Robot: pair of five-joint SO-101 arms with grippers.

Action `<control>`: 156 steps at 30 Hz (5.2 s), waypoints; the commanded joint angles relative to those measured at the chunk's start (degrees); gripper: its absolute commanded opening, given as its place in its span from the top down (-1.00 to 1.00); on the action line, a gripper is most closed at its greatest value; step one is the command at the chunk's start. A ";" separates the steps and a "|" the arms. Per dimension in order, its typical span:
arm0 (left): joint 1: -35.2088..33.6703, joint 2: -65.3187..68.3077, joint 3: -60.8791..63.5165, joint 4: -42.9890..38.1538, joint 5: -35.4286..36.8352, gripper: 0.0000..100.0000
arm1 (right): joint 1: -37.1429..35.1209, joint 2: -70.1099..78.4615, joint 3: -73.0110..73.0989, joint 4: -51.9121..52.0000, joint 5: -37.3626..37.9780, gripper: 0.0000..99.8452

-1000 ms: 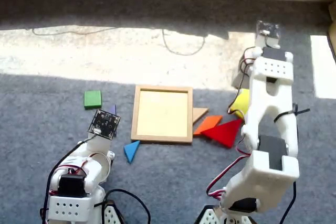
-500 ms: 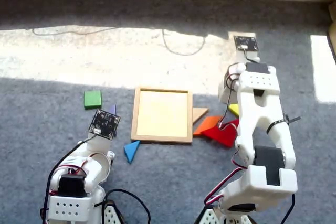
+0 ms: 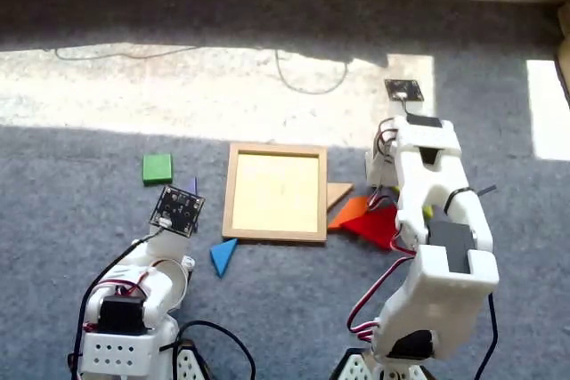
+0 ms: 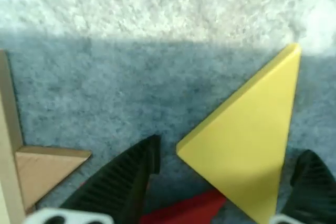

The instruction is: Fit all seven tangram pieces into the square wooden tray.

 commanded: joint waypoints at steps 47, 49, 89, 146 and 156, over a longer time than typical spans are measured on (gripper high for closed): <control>-0.66 -0.66 1.19 0.18 0.09 0.99 | 0.48 -0.57 -3.12 -3.82 -2.64 0.25; -0.66 -0.66 1.19 0.18 0.09 0.99 | 0.48 -0.57 -3.12 -4.44 -2.73 0.25; -0.66 -0.66 1.19 0.18 0.09 0.99 | -2.51 -15.43 -2.95 3.91 -2.55 0.52; -0.66 -0.66 1.19 0.18 0.09 0.99 | 1.54 -3.03 -10.68 7.08 -2.55 0.64; -0.66 -0.66 1.19 0.18 0.09 0.99 | -5.85 -15.78 -9.10 12.53 -2.99 0.64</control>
